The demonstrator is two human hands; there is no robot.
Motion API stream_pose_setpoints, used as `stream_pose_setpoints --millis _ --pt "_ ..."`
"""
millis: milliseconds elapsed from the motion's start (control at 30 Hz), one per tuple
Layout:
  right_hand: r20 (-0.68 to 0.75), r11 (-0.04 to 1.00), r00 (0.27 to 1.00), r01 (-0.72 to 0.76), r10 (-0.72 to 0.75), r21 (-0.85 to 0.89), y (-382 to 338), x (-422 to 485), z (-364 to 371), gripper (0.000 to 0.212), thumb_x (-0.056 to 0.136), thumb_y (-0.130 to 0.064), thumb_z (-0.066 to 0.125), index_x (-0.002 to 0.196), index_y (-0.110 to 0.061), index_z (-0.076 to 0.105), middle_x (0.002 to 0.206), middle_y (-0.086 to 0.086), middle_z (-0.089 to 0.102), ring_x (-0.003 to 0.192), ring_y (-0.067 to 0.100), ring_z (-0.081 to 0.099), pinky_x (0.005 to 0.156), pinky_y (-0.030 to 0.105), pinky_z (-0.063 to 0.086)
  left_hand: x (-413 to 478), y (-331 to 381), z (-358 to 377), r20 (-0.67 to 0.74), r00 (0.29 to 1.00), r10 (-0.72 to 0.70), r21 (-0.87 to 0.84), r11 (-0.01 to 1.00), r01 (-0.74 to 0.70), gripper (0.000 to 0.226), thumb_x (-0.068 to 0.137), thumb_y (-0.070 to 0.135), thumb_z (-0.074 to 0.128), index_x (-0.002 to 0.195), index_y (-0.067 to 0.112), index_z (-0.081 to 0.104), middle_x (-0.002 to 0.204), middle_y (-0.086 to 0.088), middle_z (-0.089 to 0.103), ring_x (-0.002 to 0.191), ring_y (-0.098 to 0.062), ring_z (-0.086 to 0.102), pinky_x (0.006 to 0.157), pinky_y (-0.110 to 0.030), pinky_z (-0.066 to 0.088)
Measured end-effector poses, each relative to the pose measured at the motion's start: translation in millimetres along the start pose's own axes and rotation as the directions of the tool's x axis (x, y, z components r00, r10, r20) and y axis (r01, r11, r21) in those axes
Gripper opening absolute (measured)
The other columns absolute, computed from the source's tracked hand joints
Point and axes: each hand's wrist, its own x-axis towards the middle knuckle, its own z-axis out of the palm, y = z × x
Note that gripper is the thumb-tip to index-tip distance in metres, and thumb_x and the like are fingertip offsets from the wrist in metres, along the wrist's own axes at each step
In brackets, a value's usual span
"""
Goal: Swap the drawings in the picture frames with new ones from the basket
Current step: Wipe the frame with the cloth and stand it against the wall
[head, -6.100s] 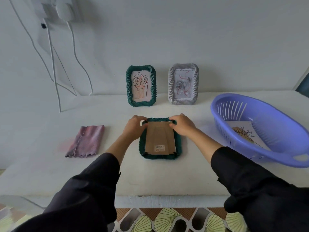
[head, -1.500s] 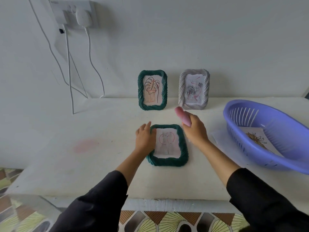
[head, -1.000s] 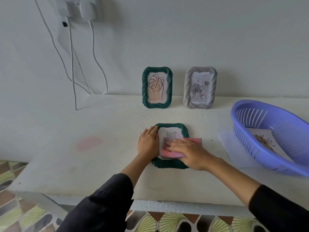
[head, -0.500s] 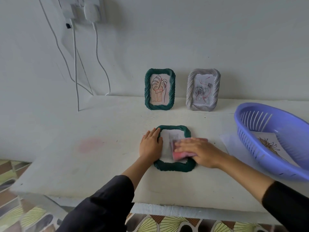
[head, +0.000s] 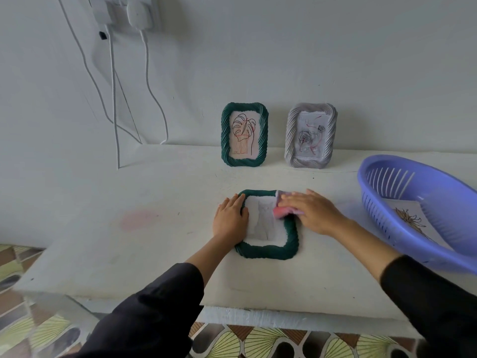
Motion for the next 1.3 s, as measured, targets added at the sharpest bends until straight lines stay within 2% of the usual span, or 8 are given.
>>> stream_pose_setpoints --millis 300,467,667,800,967,1033,1167,1300 --pt "0.088 0.955 0.959 0.256 -0.271 0.152 -42 -39 21 0.049 0.092 -0.004 0.042 0.134 -0.029 0.048 0.147 -0.014 0.037 0.137 -0.003 0.021 0.115 0.019 0.005 2 0 1 -0.020 1.000 -0.015 -0.054 0.998 0.014 0.046 0.100 0.029 0.030 0.146 0.023 0.030 0.154 0.003 0.030 0.143 -0.019 0.022 0.120 -0.033 0.015" --pt "0.028 0.973 0.999 0.017 -0.024 0.231 -18 -37 -8 0.044 0.094 -0.006 0.042 0.125 -0.036 0.053 0.133 -0.024 0.046 0.122 0.004 0.045 0.112 0.029 0.022 7 2 -2 0.036 0.998 -0.043 -0.114 0.992 0.047 0.045 0.100 0.027 0.029 0.144 0.023 0.033 0.151 0.001 0.034 0.140 -0.022 0.028 0.118 -0.037 0.020" --pt "-0.013 0.201 0.771 -0.150 0.637 0.968 -40 1 -41 0.022 0.092 -0.009 0.047 0.109 -0.015 0.059 0.108 0.010 0.060 0.099 0.022 0.055 0.088 0.032 0.042 -2 51 -24 -0.042 0.993 -0.111 -0.237 0.967 0.098 0.063 0.094 0.055 0.031 0.148 0.024 0.019 0.155 -0.009 0.022 0.144 -0.029 0.018 0.118 -0.047 0.017" --pt "0.302 -0.414 0.889 -0.145 0.344 0.899 -66 10 -27 0.042 0.096 -0.038 0.036 0.094 -0.016 0.072 0.105 0.013 0.066 0.099 0.026 0.061 0.097 0.038 0.042 -16 97 -28 0.023 0.999 -0.033 -0.476 0.879 0.040 0.081 0.078 0.072 0.038 0.146 0.034 0.017 0.153 -0.012 0.020 0.139 -0.035 0.027 0.113 -0.052 0.028" --pt "0.272 -0.592 0.939 -0.100 0.209 0.800 -82 0 -17 0.080 0.091 -0.062 0.011 0.099 -0.011 0.072 0.109 0.017 0.068 0.100 0.030 0.065 0.084 0.039 0.053 -16 86 -31 0.075 0.992 -0.103 -0.479 0.869 0.126 0.065 0.078 0.053 0.058 0.136 0.040 0.033 0.135 -0.009 0.028 0.124 -0.036 0.043 0.108 -0.044 0.037" --pt "0.279 -0.469 0.929 -0.139 0.243 0.872 -77 -1 -11 0.073 0.095 -0.054 0.012 0.109 -0.004 0.064 0.113 0.016 0.064 0.110 0.027 0.057 0.091 0.034 0.045 -15 75 -39 0.060 0.996 -0.067 -0.460 0.884 0.087 0.055 0.081 0.044 0.057 0.133 0.038 0.038 0.126 -0.009 0.032 0.116 -0.035 0.049 0.105 -0.043 0.041" --pt "-0.036 0.632 0.877 -0.316 0.478 0.708 -55 -6 4 0.041 0.100 -0.028 0.033 0.135 -0.011 0.045 0.142 0.002 0.046 0.134 0.018 0.039 0.108 0.029 0.031 -12 32 -70 -0.099 0.993 -0.057 -0.104 0.993 0.047 0.055 0.083 0.042 0.055 0.135 0.038 0.037 0.137 -0.010 0.027 0.116 -0.036 0.042 0.097 -0.044 0.045" --pt "-0.010 0.854 0.903 -0.403 0.430 0.328 -36 -16 30 0.050 0.099 -0.029 0.034 0.145 -0.014 0.027 0.154 0.003 0.028 0.141 0.019 0.027 0.116 0.034 0.022 -3 -38 -96 -0.153 0.971 -0.183 0.212 0.954 0.213 0.057 0.082 0.045 0.056 0.136 0.038 0.036 0.138 -0.011 0.025 0.120 -0.038 0.036 0.094 -0.045 0.043"
